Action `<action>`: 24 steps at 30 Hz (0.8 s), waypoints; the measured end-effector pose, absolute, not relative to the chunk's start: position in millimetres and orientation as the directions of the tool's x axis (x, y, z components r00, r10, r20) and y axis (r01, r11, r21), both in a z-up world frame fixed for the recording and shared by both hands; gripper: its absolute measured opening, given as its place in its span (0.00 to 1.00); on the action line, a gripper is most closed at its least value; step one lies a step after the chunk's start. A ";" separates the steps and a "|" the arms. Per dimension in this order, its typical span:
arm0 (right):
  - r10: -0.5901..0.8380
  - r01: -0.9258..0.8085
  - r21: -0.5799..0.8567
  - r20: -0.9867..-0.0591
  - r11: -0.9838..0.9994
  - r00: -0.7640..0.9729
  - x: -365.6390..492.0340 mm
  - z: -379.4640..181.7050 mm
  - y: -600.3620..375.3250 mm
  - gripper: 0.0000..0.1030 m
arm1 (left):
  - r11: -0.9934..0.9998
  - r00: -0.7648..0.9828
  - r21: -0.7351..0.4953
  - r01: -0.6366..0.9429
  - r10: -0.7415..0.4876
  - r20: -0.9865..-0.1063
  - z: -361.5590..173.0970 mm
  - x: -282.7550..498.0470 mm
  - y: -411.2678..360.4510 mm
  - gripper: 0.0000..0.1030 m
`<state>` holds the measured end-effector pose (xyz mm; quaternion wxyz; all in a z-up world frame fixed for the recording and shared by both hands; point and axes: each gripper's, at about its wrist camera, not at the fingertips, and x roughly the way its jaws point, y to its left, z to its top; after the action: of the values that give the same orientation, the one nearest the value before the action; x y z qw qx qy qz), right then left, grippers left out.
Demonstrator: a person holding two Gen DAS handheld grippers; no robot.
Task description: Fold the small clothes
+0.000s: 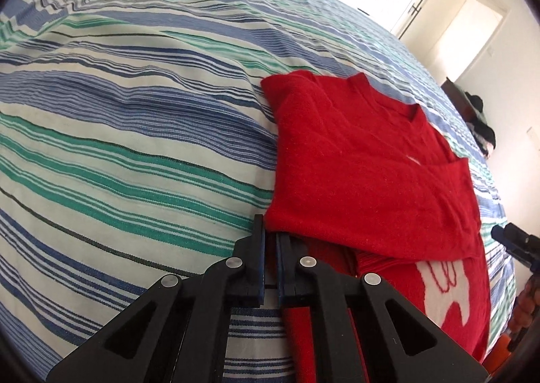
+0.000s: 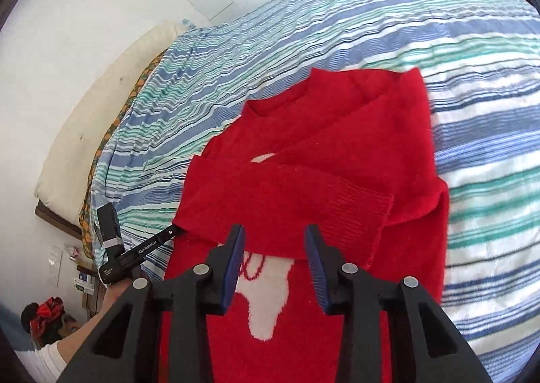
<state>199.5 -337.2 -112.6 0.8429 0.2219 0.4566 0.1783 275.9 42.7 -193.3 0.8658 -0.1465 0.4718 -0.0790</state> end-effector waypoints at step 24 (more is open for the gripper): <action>0.295 -0.249 0.208 -0.870 0.946 0.395 77.1 -124.7 -312.9 0.17 | 0.958 0.525 -0.153 0.241 -0.261 -0.810 -153.7 121.4 -33.5 0.52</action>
<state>77.1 -312.9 -124.7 0.8349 0.0220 0.5253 0.1627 121.4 -33.5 -153.7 0.8732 -0.0107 0.4655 -0.1439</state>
